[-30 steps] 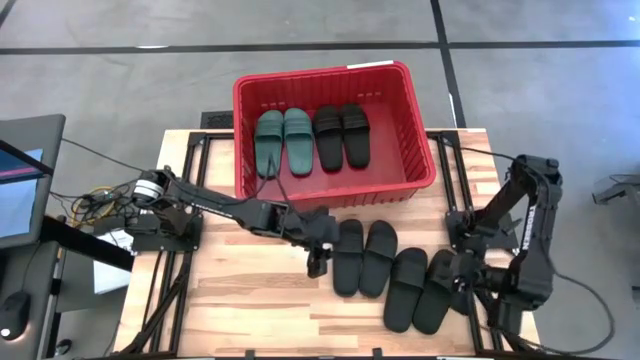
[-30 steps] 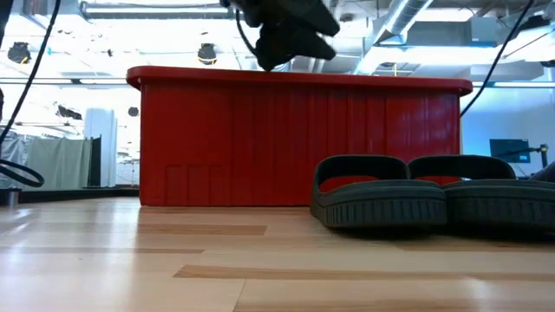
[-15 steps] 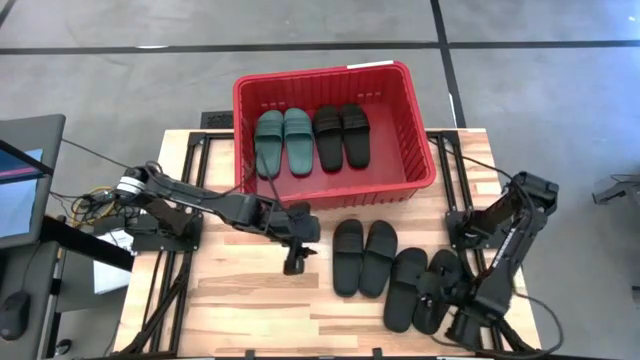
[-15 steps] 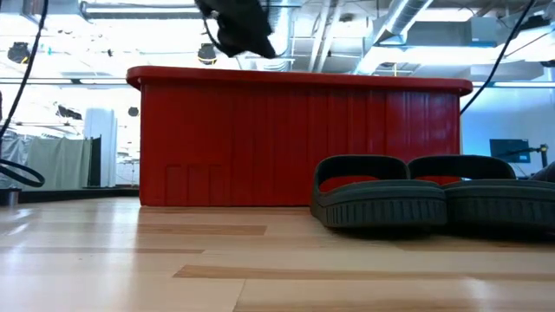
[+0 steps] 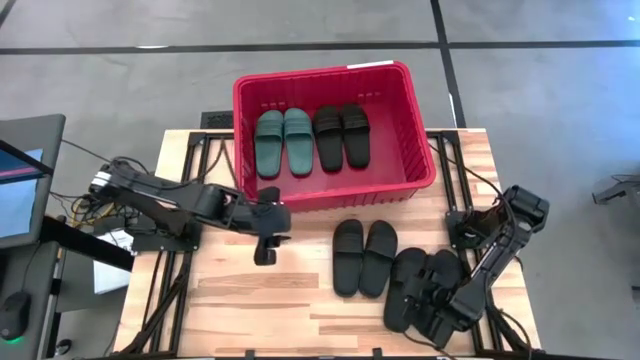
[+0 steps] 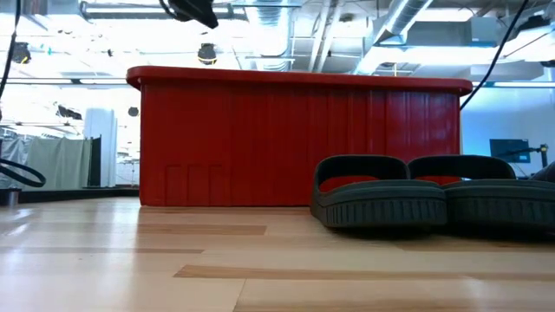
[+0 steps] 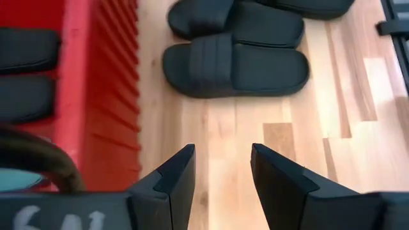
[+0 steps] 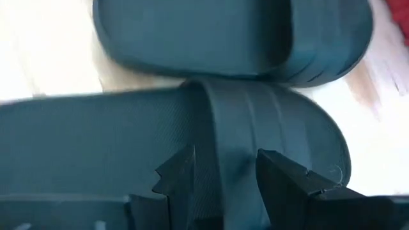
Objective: Pick and place slides into bin
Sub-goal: Put the black slipper into the red container
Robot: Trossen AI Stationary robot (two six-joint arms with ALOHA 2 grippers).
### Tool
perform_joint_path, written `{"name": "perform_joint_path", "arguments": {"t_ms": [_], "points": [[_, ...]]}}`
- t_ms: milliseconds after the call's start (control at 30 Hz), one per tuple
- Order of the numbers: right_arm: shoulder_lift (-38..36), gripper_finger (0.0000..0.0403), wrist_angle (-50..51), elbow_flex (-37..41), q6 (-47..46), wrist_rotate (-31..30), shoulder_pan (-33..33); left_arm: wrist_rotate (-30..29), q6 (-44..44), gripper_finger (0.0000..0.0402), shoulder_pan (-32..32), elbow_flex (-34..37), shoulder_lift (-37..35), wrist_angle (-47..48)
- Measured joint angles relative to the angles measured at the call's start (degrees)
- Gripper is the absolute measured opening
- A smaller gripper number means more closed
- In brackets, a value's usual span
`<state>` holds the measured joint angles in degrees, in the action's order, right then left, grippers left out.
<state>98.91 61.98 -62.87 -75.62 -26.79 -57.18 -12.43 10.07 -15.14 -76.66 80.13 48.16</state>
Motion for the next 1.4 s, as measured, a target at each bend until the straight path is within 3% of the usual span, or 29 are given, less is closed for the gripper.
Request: {"name": "perform_joint_path", "arguments": {"t_ms": [400,467,567,633,1133,1400], "points": [[5.03,0.0145,8.59,-1.55,1.54,2.72,1.5,-8.43,3.82,0.0141,-4.06,0.0,-3.12,1.46],[5.09,0.012,8.63,-1.55,2.06,2.74,1.72,-9.12,4.7,0.0141,-4.42,0.0,-3.12,1.61],[4.84,0.0045,8.84,-1.55,2.16,2.5,1.72,-9.52,5.96,0.0141,-4.88,0.0,-3.12,1.95],[4.37,0.0016,9.66,-1.53,2.19,2.21,1.65,-10.22,6.55,0.0141,-5.2,0.0,-3.12,2.17],[-1.82,0.0003,20.16,-8.29,-0.96,-0.84,0.66,-12.43,8.88,0.0141,-6.95,0.0,-3.12,2.77],[-3.53,0.0002,25.83,-16.22,4.28,-10.48,3.91,-12.46,12.54,0.0141,-8.25,0.0,-3.09,7.97]]}}
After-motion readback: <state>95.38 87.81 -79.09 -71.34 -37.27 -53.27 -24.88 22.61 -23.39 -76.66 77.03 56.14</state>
